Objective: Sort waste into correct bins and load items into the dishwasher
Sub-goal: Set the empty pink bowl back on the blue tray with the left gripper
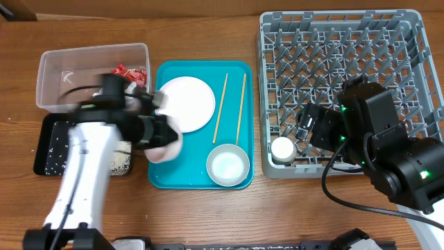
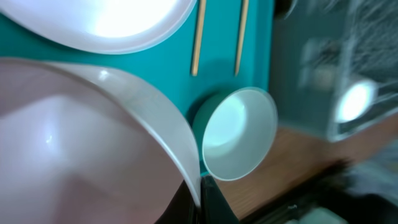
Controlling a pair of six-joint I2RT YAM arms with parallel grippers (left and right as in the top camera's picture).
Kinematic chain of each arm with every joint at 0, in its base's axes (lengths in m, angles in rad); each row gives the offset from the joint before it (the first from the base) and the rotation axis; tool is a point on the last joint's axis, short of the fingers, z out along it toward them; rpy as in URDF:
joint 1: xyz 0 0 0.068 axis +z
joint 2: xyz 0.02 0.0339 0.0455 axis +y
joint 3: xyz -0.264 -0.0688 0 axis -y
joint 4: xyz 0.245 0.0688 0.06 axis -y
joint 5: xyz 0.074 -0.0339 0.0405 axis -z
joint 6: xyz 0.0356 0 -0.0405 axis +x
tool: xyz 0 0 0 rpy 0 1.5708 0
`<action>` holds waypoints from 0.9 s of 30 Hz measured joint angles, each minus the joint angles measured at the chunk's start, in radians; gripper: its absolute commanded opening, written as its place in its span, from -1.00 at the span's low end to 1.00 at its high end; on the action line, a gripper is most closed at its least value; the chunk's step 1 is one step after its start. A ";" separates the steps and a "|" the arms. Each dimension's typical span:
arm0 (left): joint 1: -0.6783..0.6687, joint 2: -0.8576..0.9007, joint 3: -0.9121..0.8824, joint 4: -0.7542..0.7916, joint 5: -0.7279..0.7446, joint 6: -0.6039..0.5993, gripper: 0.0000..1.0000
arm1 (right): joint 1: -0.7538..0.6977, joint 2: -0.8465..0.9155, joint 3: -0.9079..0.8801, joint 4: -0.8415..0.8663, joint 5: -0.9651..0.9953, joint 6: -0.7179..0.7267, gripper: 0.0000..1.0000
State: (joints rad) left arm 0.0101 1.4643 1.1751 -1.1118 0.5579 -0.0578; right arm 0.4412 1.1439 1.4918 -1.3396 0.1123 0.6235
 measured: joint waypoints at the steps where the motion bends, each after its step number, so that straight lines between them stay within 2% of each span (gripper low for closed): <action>1: -0.087 0.008 0.000 0.007 -0.084 -0.045 -0.92 | 0.000 0.000 0.000 0.000 0.000 -0.001 1.00; 5: -0.357 0.071 0.000 0.021 -0.354 -0.207 -0.92 | 0.000 0.000 0.000 -0.002 0.000 0.000 1.00; 8: -0.454 0.135 0.000 0.056 -0.480 -0.282 -0.90 | 0.000 0.000 0.000 -0.006 0.000 0.000 1.00; 10: -0.491 0.173 0.000 0.071 -0.536 -0.316 -0.81 | 0.000 0.000 0.000 -0.005 0.000 0.000 1.00; 12: -0.516 0.200 0.000 0.072 -0.585 -0.349 -0.70 | 0.000 0.000 0.000 -0.005 0.000 0.000 1.00; 14: -0.526 0.209 0.000 0.069 -0.626 -0.368 -0.45 | 0.000 0.000 0.000 -0.005 0.000 0.000 1.00; 18: -0.527 0.210 0.038 -0.016 -0.695 -0.397 -0.10 | 0.000 0.000 0.000 -0.003 0.000 0.000 1.00; 26: -0.527 0.210 0.295 -0.187 -0.747 -0.377 0.10 | 0.000 0.000 0.000 0.000 0.000 0.000 1.00; 27: -0.527 0.210 0.330 -0.212 -0.749 -0.365 0.18 | 0.000 0.000 0.000 -0.001 0.000 0.000 1.00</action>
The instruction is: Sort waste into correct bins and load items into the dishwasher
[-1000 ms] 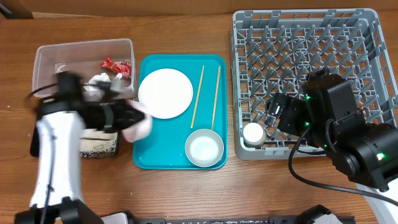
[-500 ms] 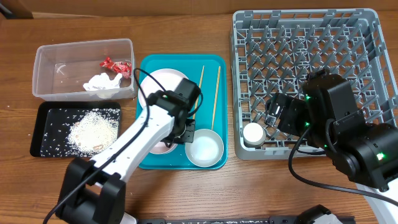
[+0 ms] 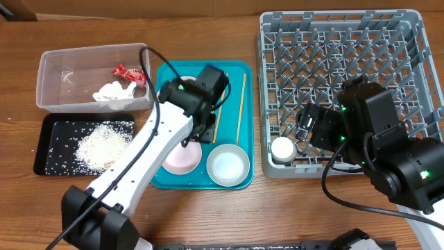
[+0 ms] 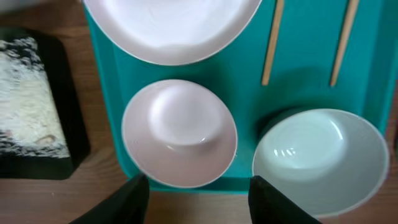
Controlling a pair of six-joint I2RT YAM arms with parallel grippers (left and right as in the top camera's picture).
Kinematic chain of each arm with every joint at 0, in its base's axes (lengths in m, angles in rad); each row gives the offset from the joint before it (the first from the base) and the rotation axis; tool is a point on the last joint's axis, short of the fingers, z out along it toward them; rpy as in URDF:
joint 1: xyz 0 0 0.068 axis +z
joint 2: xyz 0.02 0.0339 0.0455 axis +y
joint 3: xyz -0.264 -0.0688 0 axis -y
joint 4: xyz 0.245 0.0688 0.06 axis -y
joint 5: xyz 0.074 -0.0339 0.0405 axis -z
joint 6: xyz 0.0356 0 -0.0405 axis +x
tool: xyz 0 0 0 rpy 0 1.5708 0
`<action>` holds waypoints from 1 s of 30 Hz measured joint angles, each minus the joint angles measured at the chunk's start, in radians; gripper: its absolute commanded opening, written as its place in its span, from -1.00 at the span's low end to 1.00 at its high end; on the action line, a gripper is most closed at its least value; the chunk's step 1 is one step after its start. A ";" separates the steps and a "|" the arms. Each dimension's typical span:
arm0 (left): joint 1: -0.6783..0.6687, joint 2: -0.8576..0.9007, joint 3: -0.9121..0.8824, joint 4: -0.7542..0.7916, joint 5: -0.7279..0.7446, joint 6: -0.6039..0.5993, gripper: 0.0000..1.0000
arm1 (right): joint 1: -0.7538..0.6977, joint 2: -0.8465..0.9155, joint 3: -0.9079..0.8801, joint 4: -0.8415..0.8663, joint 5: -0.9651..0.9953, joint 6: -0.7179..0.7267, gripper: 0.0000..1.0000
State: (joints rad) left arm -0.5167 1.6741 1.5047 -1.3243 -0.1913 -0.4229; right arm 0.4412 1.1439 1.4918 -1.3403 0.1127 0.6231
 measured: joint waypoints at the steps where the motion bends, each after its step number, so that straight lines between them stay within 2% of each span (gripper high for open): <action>1: 0.000 0.000 0.043 -0.029 -0.001 0.013 0.25 | 0.000 0.000 0.000 0.000 -0.001 0.000 1.00; 3: 0.000 -0.001 0.122 -0.074 -0.002 0.039 0.62 | 0.000 0.000 0.000 -0.002 0.000 0.000 1.00; 4: 0.000 -0.004 0.156 -0.089 -0.003 0.047 1.00 | 0.000 0.000 0.000 -0.003 -0.001 0.000 1.00; 10: 0.000 -0.095 0.349 -0.200 -0.005 0.087 1.00 | 0.000 0.000 0.000 -0.006 0.000 0.000 1.00; 13: 0.000 -0.183 0.412 -0.206 0.041 0.090 1.00 | 0.000 0.000 0.000 -0.006 0.000 0.000 1.00; 18: 0.000 -0.310 0.446 -0.210 0.150 0.090 1.00 | 0.000 0.000 0.000 -0.006 0.000 0.000 1.00; 24: 0.000 -0.314 0.445 -0.248 0.159 0.121 1.00 | 0.000 0.000 0.000 -0.006 -0.001 0.000 1.00; 27: 0.000 -0.316 0.435 -0.194 0.105 0.165 1.00 | 0.000 0.000 0.000 -0.006 0.000 0.000 1.00; 30: 0.003 -0.346 0.377 -0.026 0.056 0.246 0.99 | 0.000 0.000 0.000 -0.006 0.000 0.001 1.00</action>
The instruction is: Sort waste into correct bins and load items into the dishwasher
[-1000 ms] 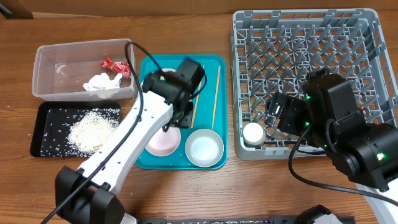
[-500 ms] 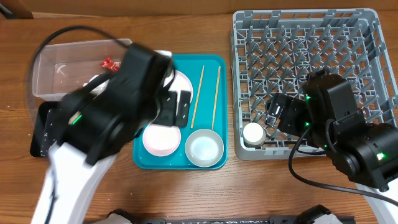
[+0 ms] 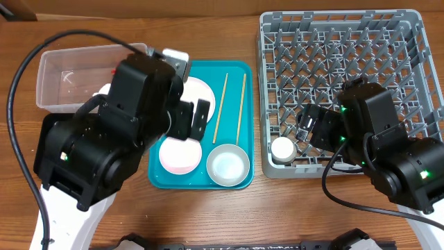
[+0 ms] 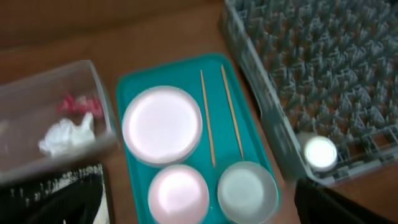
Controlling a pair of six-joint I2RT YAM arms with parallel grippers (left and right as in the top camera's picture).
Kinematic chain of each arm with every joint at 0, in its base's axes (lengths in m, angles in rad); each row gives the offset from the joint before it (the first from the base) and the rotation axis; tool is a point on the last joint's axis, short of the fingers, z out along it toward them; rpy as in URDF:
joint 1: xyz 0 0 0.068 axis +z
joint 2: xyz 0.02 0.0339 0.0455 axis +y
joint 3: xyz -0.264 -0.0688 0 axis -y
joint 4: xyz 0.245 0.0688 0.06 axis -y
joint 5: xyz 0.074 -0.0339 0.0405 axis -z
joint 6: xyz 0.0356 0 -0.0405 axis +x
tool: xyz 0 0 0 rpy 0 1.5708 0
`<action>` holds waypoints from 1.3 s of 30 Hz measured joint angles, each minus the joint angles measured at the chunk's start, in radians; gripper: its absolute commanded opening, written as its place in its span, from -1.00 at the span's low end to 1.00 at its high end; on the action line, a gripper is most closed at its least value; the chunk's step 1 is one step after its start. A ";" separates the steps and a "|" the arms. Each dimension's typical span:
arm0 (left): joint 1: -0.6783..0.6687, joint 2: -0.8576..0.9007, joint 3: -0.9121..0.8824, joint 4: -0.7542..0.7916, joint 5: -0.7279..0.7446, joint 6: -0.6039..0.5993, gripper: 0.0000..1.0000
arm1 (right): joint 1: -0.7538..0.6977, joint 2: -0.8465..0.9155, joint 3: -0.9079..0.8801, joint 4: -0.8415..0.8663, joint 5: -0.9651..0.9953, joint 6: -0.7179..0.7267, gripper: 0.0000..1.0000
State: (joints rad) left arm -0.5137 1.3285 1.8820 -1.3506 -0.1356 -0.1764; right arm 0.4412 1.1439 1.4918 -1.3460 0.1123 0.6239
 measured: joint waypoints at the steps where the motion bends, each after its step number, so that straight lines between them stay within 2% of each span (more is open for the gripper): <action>1: 0.007 -0.021 -0.038 0.072 -0.003 0.030 1.00 | 0.000 0.000 0.000 0.000 0.000 0.000 1.00; 8: 0.192 -0.300 -0.450 0.491 0.079 0.151 1.00 | 0.000 0.000 0.000 -0.001 0.000 -0.001 1.00; 14: 0.323 -0.616 -0.891 0.822 0.160 0.177 1.00 | 0.000 0.000 0.000 0.000 0.000 -0.001 1.00; 22: 0.399 -0.978 -1.386 1.188 0.215 0.181 1.00 | 0.000 0.000 0.000 0.000 0.000 -0.001 1.00; 26: 0.434 -1.135 -1.568 1.269 0.214 0.181 1.00 | 0.000 0.000 0.000 -0.001 0.000 -0.001 1.00; 31: 0.486 -1.287 -1.710 1.271 0.212 0.181 1.00 | 0.000 0.000 0.000 0.000 0.000 0.000 1.00; 39: 0.502 -1.312 -1.864 1.328 0.192 0.181 1.00 | 0.000 0.000 0.000 0.000 0.000 0.000 1.00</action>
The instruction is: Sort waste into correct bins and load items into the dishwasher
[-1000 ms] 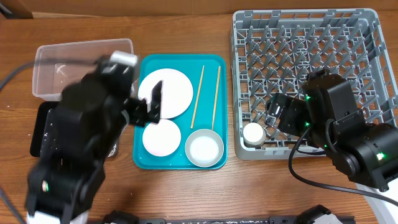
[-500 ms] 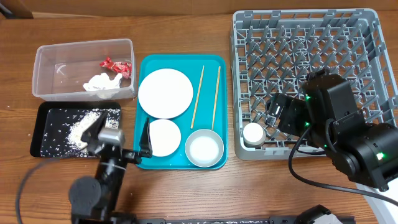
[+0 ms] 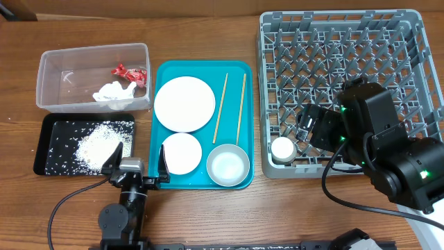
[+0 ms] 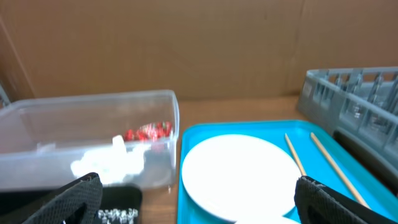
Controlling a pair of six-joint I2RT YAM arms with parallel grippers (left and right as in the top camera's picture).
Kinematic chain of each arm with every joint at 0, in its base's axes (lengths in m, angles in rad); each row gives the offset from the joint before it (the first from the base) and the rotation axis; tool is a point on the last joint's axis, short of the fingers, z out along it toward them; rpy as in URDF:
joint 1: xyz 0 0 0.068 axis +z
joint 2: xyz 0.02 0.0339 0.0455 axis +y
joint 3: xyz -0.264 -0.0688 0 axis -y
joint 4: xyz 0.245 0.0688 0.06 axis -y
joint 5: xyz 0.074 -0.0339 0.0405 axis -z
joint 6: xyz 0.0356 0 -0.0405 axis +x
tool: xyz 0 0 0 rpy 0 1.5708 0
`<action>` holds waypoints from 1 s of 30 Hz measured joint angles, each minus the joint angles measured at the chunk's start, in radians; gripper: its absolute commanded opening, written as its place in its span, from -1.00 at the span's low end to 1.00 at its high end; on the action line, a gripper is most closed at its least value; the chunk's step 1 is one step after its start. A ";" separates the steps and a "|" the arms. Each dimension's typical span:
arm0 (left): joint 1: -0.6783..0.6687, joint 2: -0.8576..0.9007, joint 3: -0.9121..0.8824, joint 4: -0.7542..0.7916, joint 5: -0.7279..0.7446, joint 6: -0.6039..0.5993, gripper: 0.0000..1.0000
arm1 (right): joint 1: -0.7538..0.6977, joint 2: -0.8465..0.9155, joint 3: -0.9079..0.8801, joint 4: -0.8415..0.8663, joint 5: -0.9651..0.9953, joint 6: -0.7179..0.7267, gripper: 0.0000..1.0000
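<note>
On the teal tray (image 3: 236,73) lie a white plate (image 3: 184,104) (image 4: 239,168), a pink bowl (image 3: 182,153), a pale bowl (image 3: 227,164) and two chopsticks (image 3: 220,107) (image 4: 295,155). My left gripper (image 3: 137,163) (image 4: 199,208) stands open and empty at the table's front edge, just left of the pink bowl and facing the tray. My right gripper (image 3: 310,126) hangs over the grey dish rack (image 3: 350,42) beside a white cup (image 3: 283,148); its fingers do not show clearly.
A clear bin (image 3: 62,76) (image 4: 62,124) at the back left holds a red wrapper (image 3: 130,71) (image 4: 148,132) and a crumpled tissue (image 3: 111,92). In front of it, a black tray (image 3: 48,149) holds loose rice. The rack's edge (image 4: 354,99) is at the right.
My left arm, which stood high over the bin and tray, is now drawn back low at the table's front edge, still open. Nothing on the tray has moved. The right arm is unmoved.
My left gripper first held the pink bowl tilted by the tray's left edge. Then the bowl sat upright in the tray with the gripper open above it. After that the arm was high over the tray, and now it is back at the front edge.
</note>
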State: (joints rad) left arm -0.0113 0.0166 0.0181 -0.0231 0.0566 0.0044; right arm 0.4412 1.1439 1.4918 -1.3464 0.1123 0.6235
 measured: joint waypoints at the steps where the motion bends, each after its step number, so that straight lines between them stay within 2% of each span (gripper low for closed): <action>1: 0.000 0.000 -0.007 -0.005 0.000 0.000 1.00 | 0.000 0.000 0.000 0.000 0.000 0.000 1.00; 19: 0.000 -0.001 -0.010 -0.048 -0.002 0.000 1.00 | 0.000 0.000 0.000 -0.002 0.000 -0.001 1.00; 25: 0.000 -0.001 -0.010 -0.048 -0.005 0.000 1.00 | 0.000 0.000 0.019 -0.219 -0.097 -0.022 1.00; 30: 0.000 -0.001 -0.010 -0.048 -0.005 0.000 1.00 | 0.000 0.001 0.022 -0.242 -0.135 -0.026 1.00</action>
State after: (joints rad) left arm -0.0113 0.0158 0.0082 -0.0715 0.0521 0.0044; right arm 0.4412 1.1446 1.5139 -1.5887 -0.0231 0.5976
